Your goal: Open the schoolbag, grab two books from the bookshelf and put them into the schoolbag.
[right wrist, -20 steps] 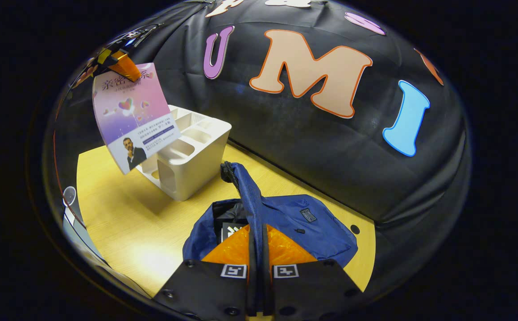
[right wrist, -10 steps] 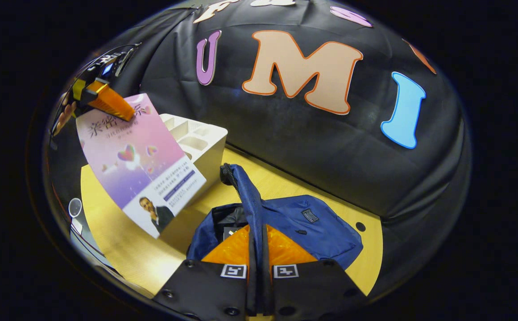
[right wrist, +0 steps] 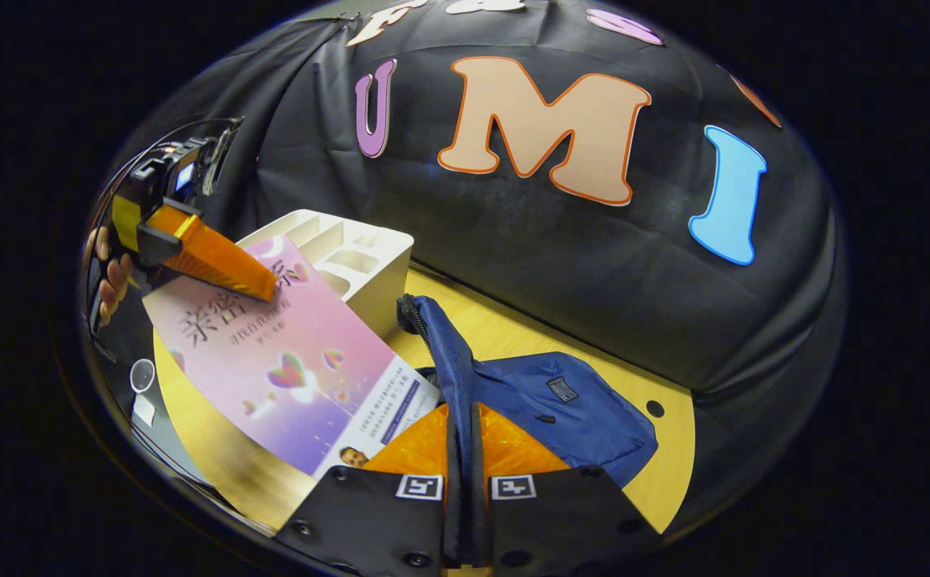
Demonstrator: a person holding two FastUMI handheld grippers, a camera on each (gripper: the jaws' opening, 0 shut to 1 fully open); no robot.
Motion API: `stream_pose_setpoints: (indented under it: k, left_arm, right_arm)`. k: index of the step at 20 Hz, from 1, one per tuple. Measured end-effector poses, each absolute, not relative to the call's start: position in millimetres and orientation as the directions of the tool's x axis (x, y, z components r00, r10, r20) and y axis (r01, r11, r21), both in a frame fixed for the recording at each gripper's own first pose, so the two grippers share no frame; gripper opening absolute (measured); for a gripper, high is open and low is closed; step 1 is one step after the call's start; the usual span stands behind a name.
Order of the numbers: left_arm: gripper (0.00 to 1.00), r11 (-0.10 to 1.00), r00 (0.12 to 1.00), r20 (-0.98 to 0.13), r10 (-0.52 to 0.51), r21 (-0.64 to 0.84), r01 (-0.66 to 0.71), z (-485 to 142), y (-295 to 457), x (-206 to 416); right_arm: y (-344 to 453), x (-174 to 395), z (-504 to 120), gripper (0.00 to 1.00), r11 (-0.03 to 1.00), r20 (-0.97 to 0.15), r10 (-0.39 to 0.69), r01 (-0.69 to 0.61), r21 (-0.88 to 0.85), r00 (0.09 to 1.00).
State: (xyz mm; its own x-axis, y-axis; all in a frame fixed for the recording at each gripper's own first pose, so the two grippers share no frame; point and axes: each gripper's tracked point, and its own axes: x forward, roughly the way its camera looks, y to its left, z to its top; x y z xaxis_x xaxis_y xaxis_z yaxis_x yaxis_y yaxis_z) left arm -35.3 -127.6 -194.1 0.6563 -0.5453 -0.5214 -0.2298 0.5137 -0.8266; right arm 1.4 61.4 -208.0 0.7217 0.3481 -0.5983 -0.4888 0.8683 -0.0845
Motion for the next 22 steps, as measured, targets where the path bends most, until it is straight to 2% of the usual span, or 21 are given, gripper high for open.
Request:
stream_pose_setpoints:
  k: [4, 8, 10, 16, 22]
  left_arm:
    - [0.30, 0.474, 0.699, -0.503, -0.509, -0.841, -0.259, -212, -146, -35]
    - [0.30, 0.384, 0.732, -0.483, -0.480, -0.866, -0.320, -232, -169, -38]
    - [0.31, 0.383, 0.732, -0.493, -0.469, -0.861, -0.335, -245, -180, -44]
    - [0.32, 0.320, 0.763, -0.439, -0.475, -0.894, -0.315, -266, -217, -39]
    - [0.34, 0.299, 0.742, -0.437, -0.508, -0.898, -0.323, -292, -252, -37]
  right_arm:
    - [61, 1, -208, 0.08, 0.866, -0.596, 0.358, -0.494, -0.076, 0.719]
    - [62, 0, -208, 0.08, 0.863, -0.596, 0.372, -0.501, -0.060, 0.712]
    - [62, 1, -207, 0.08, 0.861, -0.593, 0.380, -0.506, -0.055, 0.710]
    - [64, 1, -207, 0.08, 0.855, -0.591, 0.400, -0.517, -0.034, 0.701]
    - [66, -1, -204, 0.08, 0.840, -0.587, 0.426, -0.542, -0.026, 0.688]
